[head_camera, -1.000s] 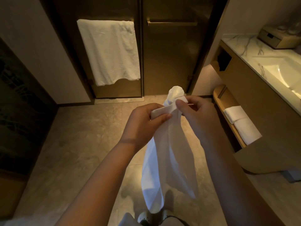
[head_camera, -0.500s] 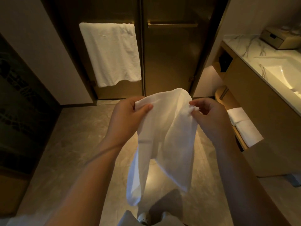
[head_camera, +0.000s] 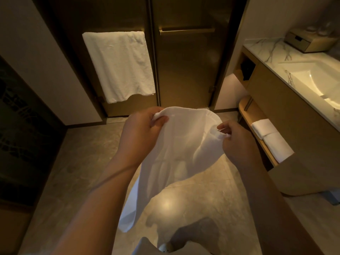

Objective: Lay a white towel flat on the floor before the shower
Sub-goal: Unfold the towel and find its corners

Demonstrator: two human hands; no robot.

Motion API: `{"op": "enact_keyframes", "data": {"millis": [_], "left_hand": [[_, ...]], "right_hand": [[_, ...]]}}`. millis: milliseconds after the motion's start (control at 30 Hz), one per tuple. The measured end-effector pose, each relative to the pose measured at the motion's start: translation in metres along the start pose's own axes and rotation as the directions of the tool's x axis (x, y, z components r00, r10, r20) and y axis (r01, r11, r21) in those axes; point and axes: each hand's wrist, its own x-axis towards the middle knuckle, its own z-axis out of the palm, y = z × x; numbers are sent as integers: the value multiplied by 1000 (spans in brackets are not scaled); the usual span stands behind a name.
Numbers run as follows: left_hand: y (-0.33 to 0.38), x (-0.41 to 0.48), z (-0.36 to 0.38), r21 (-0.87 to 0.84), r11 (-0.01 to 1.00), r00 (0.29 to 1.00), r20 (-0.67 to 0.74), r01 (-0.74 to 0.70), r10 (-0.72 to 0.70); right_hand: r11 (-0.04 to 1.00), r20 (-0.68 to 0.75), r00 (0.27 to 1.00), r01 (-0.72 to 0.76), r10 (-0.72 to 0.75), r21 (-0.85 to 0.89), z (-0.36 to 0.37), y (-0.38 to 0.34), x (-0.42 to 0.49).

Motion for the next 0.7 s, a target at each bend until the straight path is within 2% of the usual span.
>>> {"op": "enact_keyframes", "data": {"millis": [67,100,200,300,400,533,700], "left_hand": [[1,1,-1,17,1000,1000,-3,-19,19],[1,1,0,22,999,1000,5,-24,24],[6,1,4,23,998,997,51,-59,58],[12,0,14,10,996,992,89,-91,90],[15,-1,21,54,991,985,132,-123,115],[10,2,20,51,991,989,96,-121,116],[8,3,19,18,997,992,102,-77,74]], "right_hand": [[1000,9,1000,14,-14,-5,-3,0,0],[998,2,998,65,-65,-8,-3,-1,-2],[943,-19,943,332,-332,-14,-2,-13,-8],[868,-16,868,496,-497,-22,6,-29,-12],[864,-7,864,504,-504,7,13,-33,-11],[865,0,874,481,-486,142,19,-29,-11],[863,-73,872,489,-483,130,30,-29,-10]]}}
